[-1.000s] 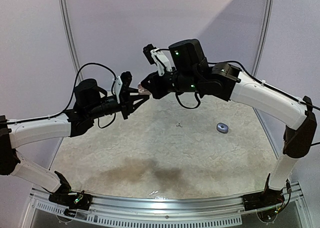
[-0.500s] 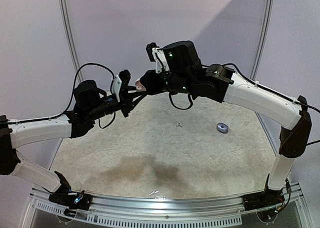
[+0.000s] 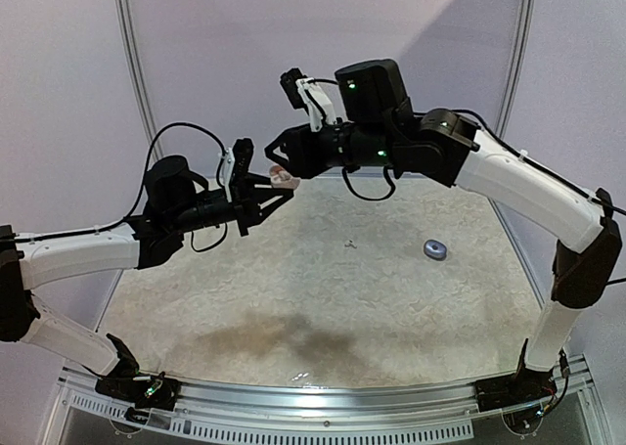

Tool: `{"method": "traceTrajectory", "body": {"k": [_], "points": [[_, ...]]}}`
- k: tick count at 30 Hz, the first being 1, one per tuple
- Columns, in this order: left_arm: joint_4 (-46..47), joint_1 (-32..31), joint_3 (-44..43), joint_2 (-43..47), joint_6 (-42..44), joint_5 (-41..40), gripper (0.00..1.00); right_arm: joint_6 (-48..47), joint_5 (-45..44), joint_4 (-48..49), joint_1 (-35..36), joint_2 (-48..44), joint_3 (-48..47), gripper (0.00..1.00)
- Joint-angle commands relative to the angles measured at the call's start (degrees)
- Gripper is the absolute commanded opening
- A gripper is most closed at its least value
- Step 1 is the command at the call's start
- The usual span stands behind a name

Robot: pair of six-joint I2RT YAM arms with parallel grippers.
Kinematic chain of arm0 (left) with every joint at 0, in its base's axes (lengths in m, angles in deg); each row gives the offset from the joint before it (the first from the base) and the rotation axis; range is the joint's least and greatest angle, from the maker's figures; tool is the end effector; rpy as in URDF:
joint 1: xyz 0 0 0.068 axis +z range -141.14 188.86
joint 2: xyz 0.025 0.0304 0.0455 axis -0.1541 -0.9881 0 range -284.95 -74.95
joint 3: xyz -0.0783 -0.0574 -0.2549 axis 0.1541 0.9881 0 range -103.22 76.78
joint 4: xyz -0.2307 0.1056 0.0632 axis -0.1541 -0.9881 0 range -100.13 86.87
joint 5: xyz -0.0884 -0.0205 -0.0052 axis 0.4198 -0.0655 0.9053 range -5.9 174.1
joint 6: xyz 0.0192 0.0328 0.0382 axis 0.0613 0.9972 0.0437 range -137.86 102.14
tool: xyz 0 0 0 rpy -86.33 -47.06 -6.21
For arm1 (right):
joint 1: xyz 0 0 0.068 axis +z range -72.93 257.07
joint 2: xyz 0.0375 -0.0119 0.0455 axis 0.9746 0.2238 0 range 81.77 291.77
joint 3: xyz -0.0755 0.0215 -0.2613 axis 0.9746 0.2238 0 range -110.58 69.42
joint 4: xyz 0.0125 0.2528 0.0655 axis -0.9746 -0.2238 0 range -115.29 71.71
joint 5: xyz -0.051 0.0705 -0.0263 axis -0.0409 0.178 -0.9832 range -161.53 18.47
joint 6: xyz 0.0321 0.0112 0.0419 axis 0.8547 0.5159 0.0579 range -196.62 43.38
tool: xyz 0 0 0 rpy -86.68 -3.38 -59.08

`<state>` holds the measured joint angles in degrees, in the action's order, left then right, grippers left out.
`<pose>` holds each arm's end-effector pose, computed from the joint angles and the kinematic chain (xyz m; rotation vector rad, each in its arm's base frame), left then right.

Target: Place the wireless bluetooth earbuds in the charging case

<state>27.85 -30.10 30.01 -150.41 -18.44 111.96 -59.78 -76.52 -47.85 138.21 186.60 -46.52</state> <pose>0.2250 -0.2033 0.3082 0.8916 1.3388 -0.9119 0.2056 0.3666 0.4401 -0.6893 1.8582 0.8310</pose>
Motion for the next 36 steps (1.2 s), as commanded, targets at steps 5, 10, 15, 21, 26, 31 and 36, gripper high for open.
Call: {"method": "traceTrajectory", "body": {"k": [5, 10, 15, 21, 26, 31, 36], "points": [[-8.77, 2.84, -5.43, -1.75, 5.86, 30.39, 0.0, -41.99, 17.56, -12.04, -0.7, -13.57, 7.69, 0.45], [-17.31, 3.01, -8.91, -3.08, 12.56, 36.47, 0.0, -64.84, 24.76, -18.73, -0.62, -14.94, 8.15, 0.51], [-25.72, 3.01, -11.37, -4.01, 18.16, 38.5, 0.0, -75.82, 25.68, -21.71, 0.68, -12.51, 4.87, 0.47], [-32.75, 2.43, -14.35, -5.82, 22.85, 40.13, 0.0, -82.21, 25.53, -29.04, 1.04, -5.34, -4.22, 0.4], [-38.68, 2.22, -16.96, -6.95, 26.89, 40.2, 0.0, -85.7, 27.31, -30.03, 1.22, -3.35, -5.15, 0.34], [-40.17, 1.73, -17.47, -7.24, 29.36, 38.84, 0.0, -86.79, 27.15, -31.22, 1.43, -1.83, -5.73, 0.35], [-40.47, 1.48, -17.57, -7.61, 30.4, 38.4, 0.0, -87.42, 27.5, -30.09, 1.42, -0.25, -6.67, 0.37]]}}
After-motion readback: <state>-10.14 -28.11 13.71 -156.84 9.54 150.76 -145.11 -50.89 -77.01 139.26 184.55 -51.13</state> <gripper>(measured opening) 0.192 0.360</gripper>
